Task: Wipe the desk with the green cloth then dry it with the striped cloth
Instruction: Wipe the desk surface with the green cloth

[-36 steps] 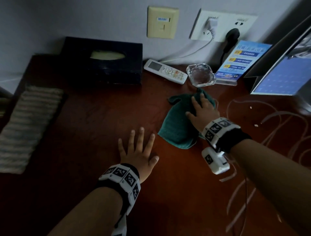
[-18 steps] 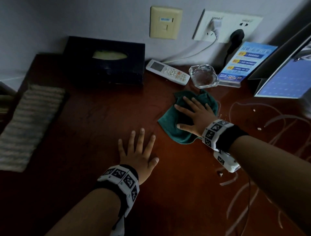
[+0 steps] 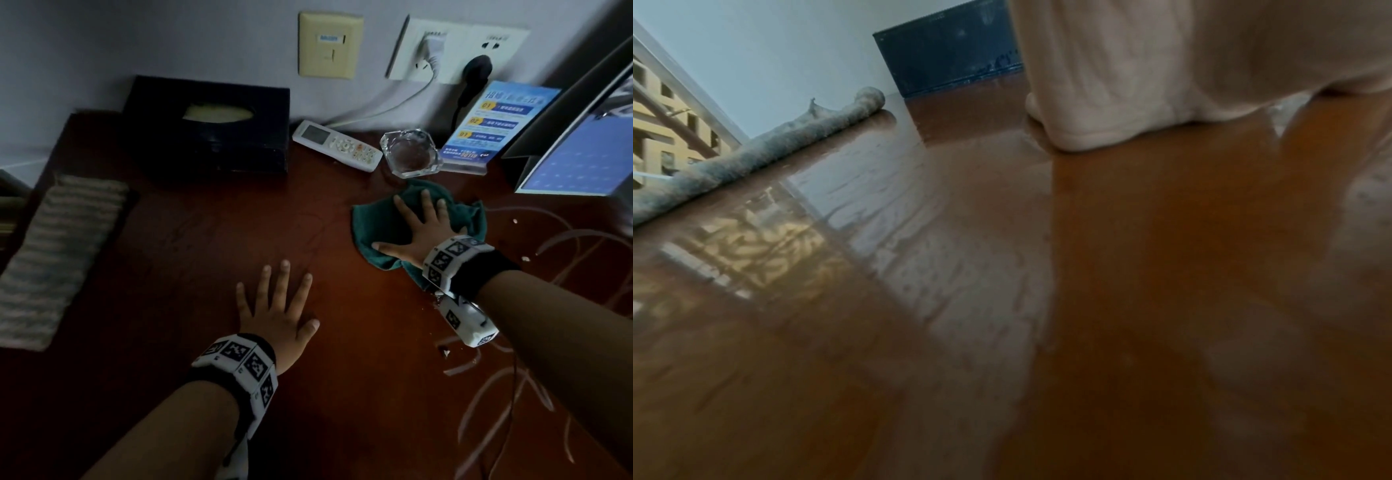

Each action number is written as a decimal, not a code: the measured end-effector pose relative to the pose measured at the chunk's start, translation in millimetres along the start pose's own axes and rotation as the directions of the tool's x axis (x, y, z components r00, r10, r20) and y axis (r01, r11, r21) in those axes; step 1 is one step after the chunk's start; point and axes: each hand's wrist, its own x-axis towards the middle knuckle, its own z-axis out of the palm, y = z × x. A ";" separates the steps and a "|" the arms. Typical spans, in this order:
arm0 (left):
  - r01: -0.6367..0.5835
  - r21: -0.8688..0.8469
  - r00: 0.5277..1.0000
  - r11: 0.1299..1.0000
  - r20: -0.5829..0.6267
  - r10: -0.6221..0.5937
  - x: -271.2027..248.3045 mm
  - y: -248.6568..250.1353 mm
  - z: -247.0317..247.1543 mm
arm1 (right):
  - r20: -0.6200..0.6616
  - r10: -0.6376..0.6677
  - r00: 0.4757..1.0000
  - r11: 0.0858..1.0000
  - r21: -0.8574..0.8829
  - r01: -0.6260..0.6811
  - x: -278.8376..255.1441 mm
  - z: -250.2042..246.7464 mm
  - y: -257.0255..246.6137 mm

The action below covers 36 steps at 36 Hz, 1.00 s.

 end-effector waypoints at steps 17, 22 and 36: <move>0.023 0.014 1.000 1.000 -0.007 -0.023 0.8 1.4 -0.2 | 0.062 0.156 0.986 0.981 0.109 -0.162 -34.6 25.5 4.4; 0.023 0.014 1.000 1.000 -0.012 -0.022 1.6 1.2 0.1 | 0.067 0.167 0.984 0.980 0.102 -0.174 -46.7 29.8 6.5; 0.015 0.015 1.000 1.000 -0.025 -0.014 1.2 1.1 0.3 | 0.137 0.184 0.973 0.971 0.127 -0.201 -86.9 47.0 13.2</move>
